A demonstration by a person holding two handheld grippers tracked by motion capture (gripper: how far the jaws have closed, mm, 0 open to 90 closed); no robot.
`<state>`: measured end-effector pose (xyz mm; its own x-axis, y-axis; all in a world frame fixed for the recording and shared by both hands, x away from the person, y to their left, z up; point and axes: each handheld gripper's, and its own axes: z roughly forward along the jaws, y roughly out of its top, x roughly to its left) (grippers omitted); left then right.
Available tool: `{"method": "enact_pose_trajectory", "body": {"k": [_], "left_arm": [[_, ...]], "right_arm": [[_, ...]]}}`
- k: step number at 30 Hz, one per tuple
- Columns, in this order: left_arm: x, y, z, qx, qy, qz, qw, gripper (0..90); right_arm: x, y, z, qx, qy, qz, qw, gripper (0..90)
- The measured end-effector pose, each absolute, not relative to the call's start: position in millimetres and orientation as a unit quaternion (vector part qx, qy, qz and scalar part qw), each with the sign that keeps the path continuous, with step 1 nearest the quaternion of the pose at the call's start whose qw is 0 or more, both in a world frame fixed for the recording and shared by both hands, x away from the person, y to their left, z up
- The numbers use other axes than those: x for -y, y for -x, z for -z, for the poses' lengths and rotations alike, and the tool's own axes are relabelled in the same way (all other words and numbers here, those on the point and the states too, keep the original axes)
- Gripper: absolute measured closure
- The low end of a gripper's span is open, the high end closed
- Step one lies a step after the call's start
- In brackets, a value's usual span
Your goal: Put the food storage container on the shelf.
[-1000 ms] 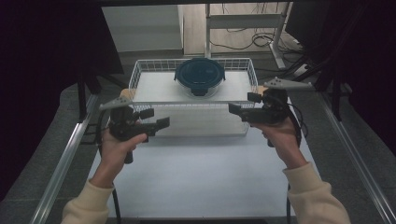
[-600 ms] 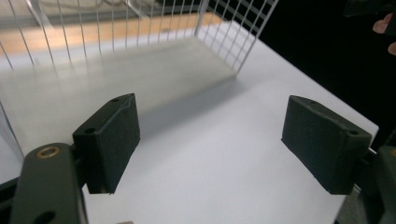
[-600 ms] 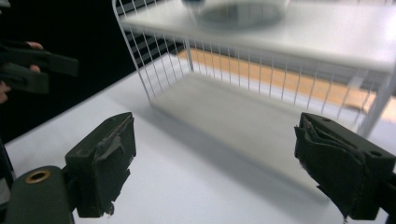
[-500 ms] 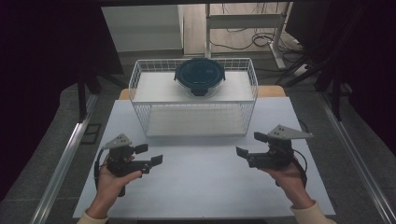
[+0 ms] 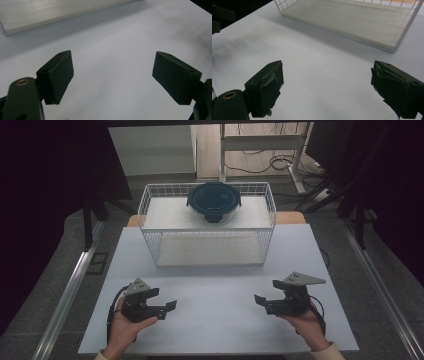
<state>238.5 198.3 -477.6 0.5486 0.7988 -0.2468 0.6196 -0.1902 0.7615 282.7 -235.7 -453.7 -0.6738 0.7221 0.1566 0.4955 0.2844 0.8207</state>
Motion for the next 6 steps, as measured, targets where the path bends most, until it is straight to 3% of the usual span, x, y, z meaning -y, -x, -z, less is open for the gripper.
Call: {"method": "enact_pose_trajectory", "body": {"k": [6], "left_arm": [[-195.2,-238.7,478.0,-0.468,-0.765,-0.107,0.43,17.2]], "right_arm": [[240.3,-283.9,454.6,-0.778,-0.396,-0.475,0.115,10.7]]}}
